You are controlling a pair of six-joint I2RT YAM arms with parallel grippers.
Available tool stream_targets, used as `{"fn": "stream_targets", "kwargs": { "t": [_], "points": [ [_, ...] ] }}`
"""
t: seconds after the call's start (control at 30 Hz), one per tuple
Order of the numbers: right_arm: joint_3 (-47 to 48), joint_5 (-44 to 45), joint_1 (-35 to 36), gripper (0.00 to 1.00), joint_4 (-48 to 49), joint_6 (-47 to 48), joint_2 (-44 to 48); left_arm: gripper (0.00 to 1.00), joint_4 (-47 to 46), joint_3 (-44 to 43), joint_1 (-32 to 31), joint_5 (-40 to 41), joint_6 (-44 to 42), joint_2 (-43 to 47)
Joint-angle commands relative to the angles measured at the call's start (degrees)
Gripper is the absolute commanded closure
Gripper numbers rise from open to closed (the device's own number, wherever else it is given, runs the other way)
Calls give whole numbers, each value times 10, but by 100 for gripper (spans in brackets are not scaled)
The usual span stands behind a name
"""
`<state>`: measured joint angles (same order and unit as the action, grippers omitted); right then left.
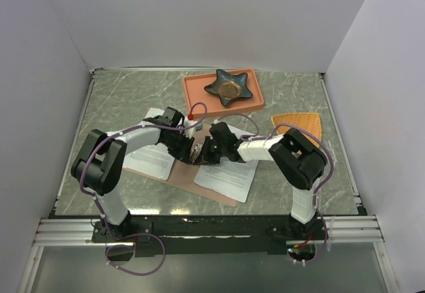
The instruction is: Put the files into the folder
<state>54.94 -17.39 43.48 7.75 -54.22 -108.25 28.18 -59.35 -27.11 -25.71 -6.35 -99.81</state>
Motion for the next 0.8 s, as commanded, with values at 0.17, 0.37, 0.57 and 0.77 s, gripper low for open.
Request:
{"fn": "stream_targets", "kwargs": {
  "t": [0.17, 0.37, 0.57, 0.77],
  "points": [
    [-26, 19, -1, 91, -32, 9, -14, 86, -31, -3, -3, 16, -5, -16],
    [-25, 16, -1, 91, -30, 8, -18, 92, -39, 1, -5, 35, -4, -25],
    [-15, 15, -1, 92, -33, 9, -26, 97, -47, 6, -11, 47, -6, -35],
    [-12, 8, 0, 94, -25, 6, -36, 99, -45, 4, -20, 56, -9, -42]
  ]
}}
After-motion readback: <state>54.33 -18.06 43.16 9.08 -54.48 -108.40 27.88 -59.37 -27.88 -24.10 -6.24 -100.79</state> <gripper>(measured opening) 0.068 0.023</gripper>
